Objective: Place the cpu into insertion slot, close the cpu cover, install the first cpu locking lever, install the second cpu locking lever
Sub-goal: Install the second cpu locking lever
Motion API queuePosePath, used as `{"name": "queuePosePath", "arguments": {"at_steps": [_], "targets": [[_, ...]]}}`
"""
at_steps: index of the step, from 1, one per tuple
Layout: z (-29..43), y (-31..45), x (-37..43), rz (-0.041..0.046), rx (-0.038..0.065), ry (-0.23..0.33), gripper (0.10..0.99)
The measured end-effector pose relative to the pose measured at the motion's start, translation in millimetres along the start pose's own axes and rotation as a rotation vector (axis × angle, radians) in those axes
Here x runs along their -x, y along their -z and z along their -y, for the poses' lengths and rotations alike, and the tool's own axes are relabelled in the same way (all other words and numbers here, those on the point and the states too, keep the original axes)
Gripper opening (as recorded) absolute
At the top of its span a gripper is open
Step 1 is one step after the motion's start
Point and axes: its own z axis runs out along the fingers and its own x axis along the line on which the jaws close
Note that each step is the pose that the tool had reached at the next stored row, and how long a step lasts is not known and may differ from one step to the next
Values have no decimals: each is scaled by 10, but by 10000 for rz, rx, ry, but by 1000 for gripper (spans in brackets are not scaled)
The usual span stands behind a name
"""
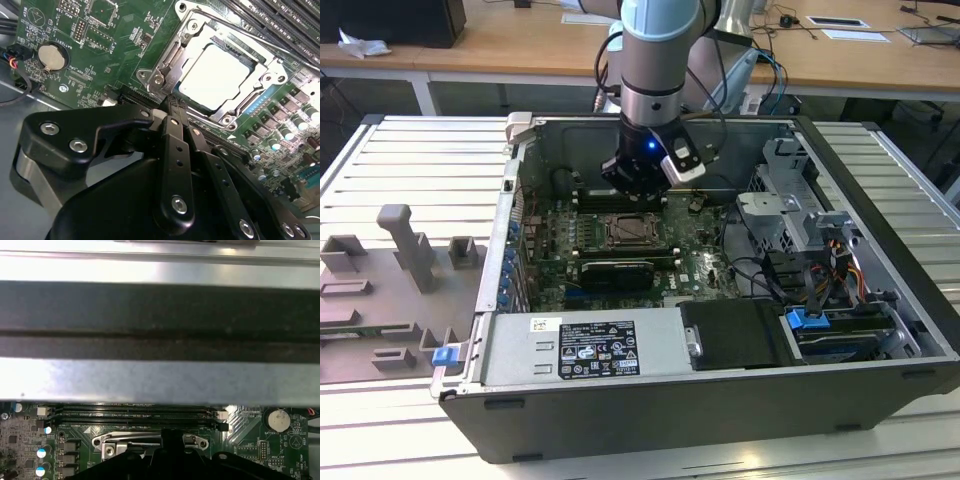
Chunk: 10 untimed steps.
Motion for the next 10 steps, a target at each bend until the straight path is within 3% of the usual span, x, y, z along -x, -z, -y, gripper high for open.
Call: {"name": "queuePosePath", "arguments": {"at_steps": [7, 10], "targets": [[39, 6, -1, -1, -2, -2, 106], [34, 78, 1, 1, 1, 0, 106]]}}
